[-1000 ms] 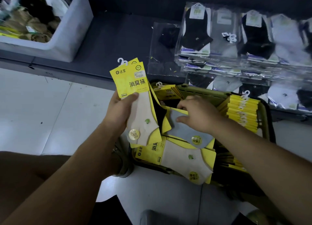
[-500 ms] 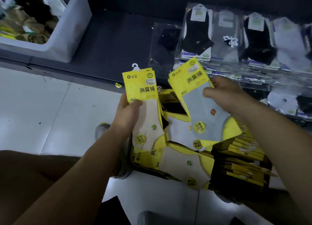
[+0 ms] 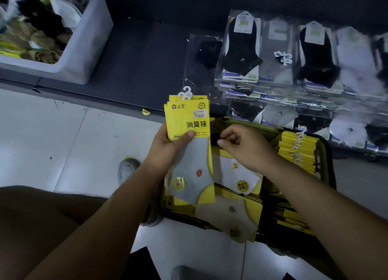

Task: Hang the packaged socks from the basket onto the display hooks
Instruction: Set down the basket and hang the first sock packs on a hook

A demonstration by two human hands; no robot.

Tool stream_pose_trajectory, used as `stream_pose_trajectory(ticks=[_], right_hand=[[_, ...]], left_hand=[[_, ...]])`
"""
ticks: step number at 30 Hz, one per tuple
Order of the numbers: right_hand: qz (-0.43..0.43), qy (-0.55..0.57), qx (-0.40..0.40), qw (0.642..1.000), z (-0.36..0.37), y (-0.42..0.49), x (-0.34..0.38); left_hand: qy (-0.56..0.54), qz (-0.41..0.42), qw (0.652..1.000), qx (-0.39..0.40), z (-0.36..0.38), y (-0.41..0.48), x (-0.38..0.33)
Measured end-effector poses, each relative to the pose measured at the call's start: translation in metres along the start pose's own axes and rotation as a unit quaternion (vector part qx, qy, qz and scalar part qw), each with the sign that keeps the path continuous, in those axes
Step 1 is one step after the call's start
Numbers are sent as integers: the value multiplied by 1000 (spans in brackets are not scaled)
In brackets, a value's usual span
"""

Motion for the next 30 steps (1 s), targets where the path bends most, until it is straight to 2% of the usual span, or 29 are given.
stream_pose_trajectory(ticks=[3,7,14,19,25,30], right_hand=[[13,-131,17,991,-7,4,-18],[15,-182,70,981,10,9,-27],[-11,-290,50,956,21,7,-22],[-1,-205,51,977,19,5,-21],[123,-61,131,982,-4,7,-38],[144,78,45,985,-69,-3,-39]], left_hand=[[0,-9,1000,-13,-21,4,-2],[3,-11,1000,-15,-33,6,3],[6,-15,1000,0,-29,5,12],[5,-22,1000,6,-28,5,13],[-9,-22,1000,0,-24,2,11],[-33,-31,999,-23,-23,1,13]])
Point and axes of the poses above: each hand's wrist, its own y-axis towards the middle knuckle, its own z-axis out of the palm, x = y × z, the point moved 7 cm from there along y, towards the middle knuckle, and after that the axes turned 15 degrees about x, right-handed, at the moved point
